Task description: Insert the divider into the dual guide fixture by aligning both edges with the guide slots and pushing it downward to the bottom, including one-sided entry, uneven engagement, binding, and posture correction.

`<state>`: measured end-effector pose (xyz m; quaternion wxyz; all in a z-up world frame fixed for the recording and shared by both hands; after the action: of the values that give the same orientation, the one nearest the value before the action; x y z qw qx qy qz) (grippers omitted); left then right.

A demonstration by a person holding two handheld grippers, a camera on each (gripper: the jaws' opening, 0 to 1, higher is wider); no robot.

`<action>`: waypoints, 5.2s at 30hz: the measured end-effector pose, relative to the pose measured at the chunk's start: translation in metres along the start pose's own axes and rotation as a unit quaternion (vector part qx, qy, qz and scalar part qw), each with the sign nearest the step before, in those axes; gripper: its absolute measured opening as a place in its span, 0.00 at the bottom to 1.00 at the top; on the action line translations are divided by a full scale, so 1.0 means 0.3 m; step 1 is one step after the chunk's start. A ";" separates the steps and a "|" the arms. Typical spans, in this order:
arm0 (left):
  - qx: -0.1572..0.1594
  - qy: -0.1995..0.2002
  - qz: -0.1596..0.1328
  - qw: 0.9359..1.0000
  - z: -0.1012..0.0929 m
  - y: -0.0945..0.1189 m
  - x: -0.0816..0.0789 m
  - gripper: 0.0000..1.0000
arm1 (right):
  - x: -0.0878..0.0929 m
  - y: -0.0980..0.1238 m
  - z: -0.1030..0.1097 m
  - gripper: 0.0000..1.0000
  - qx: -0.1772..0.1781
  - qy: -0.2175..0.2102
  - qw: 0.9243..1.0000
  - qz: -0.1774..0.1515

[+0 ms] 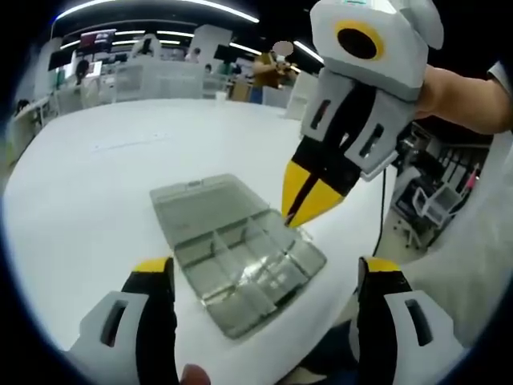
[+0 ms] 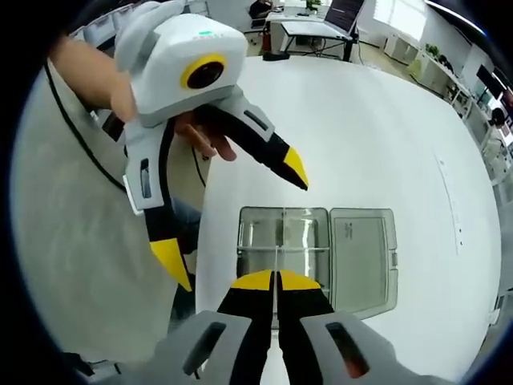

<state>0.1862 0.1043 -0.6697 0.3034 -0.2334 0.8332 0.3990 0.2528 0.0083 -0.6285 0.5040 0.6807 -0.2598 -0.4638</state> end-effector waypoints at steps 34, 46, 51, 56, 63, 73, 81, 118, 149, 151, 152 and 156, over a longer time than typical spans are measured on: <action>0.002 0.004 0.006 1.000 0.005 -0.003 0.005 0.92 | 0.015 -0.041 -0.010 0.00 -0.004 -0.001 1.000 0.002; 0.002 0.003 0.008 1.000 0.008 -0.002 0.002 0.92 | 0.024 -0.051 -0.012 0.00 -0.004 -0.005 1.000 0.002; 0.001 0.002 0.009 1.000 0.010 -0.003 0.000 0.92 | 0.028 -0.058 -0.015 0.00 -0.005 -0.005 1.000 0.003; 0.000 0.002 0.011 1.000 0.012 -0.005 0.001 0.92 | 0.035 -0.065 -0.015 0.00 -0.008 -0.007 1.000 0.004; 0.000 0.002 0.012 1.000 0.014 -0.006 0.000 0.92 | 0.045 -0.072 -0.021 0.00 -0.009 -0.010 1.000 0.005; -0.001 0.006 0.011 1.000 0.019 -0.012 0.000 0.91 | 0.039 -0.078 -0.023 0.00 -0.012 -0.008 1.000 0.004; -0.001 0.008 0.011 1.000 0.023 -0.013 -0.002 0.91 | 0.037 -0.079 -0.026 0.00 -0.014 -0.014 1.000 0.005; 0.001 0.006 0.011 1.000 0.032 -0.015 -0.011 0.90 | 0.026 -0.084 -0.027 0.00 -0.020 -0.021 0.999 0.024; 0.000 0.001 0.013 1.000 0.026 -0.005 -0.012 0.90 | 0.023 -0.092 -0.026 0.00 -0.021 -0.012 0.999 0.030; 0.000 0.002 0.013 1.000 0.026 -0.006 -0.013 0.90 | 0.022 -0.093 -0.027 0.00 -0.021 -0.012 0.999 0.031; 0.000 0.002 0.013 1.000 0.026 -0.006 -0.013 0.90 | 0.022 -0.093 -0.028 0.00 -0.021 -0.011 0.999 0.031; 0.000 0.003 0.014 1.000 0.025 -0.007 -0.011 0.90 | 0.013 -0.085 -0.030 0.00 -0.018 -0.011 0.999 0.029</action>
<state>0.1923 0.1097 -0.6723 0.2957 -0.2229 0.8372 0.4024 0.2595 0.0183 -0.6530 0.5267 0.6586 -0.2765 -0.4609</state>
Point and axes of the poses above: the point that each gripper's makers call its tool centre point, and the gripper's own axes: y roughly backward along the fingers, z roughly to its left, x roughly out of its underside, the point moved 8 cm from there along y, roughly backward along the fingers, and after that the axes turned 15 degrees about y, right-handed, at the moved point
